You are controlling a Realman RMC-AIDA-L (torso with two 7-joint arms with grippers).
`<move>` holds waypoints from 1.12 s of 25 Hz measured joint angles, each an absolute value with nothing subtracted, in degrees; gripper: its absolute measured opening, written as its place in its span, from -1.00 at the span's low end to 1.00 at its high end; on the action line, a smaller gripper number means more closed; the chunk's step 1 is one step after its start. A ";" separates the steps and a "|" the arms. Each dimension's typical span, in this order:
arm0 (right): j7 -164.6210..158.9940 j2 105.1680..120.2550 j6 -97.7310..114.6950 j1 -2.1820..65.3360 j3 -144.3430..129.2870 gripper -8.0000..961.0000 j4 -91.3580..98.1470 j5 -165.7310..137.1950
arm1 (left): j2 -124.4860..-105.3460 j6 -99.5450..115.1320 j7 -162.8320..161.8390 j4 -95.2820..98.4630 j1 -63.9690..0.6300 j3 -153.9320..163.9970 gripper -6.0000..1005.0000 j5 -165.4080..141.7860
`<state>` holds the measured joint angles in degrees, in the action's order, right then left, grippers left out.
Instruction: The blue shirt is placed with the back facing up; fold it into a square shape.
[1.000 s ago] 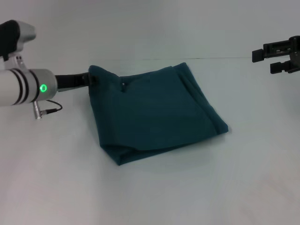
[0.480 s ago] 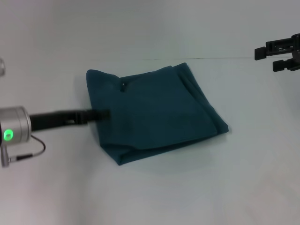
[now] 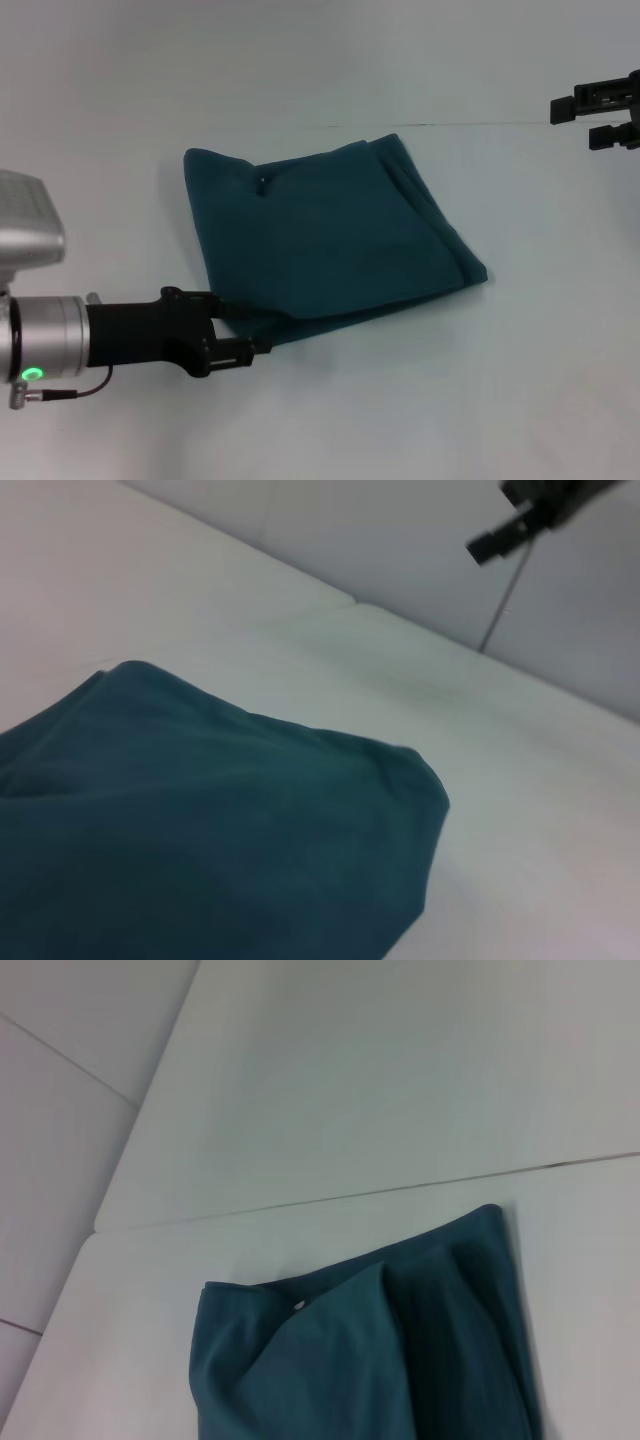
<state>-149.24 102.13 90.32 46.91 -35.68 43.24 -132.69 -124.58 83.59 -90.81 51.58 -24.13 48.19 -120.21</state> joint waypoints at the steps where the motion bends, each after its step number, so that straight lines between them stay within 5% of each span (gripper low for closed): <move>1: -149.26 102.13 90.27 46.83 -35.68 0.97 43.24 -132.65 | -124.61 82.75 -89.21 51.17 -24.12 48.86 0.13 -120.18; 20: -149.50 102.13 89.95 46.76 -35.59 0.97 43.07 -132.63 | -124.72 63.55 -87.39 47.25 -24.49 60.89 0.12 -118.22; 28: -149.50 102.13 89.95 46.76 -35.59 0.97 42.99 -132.63 | -124.72 62.55 -87.33 47.25 -24.15 61.75 -0.09 -118.57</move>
<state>-149.50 102.13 89.95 46.76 -35.59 42.99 -132.63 -124.72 62.55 -87.33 47.25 -24.15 61.75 -118.57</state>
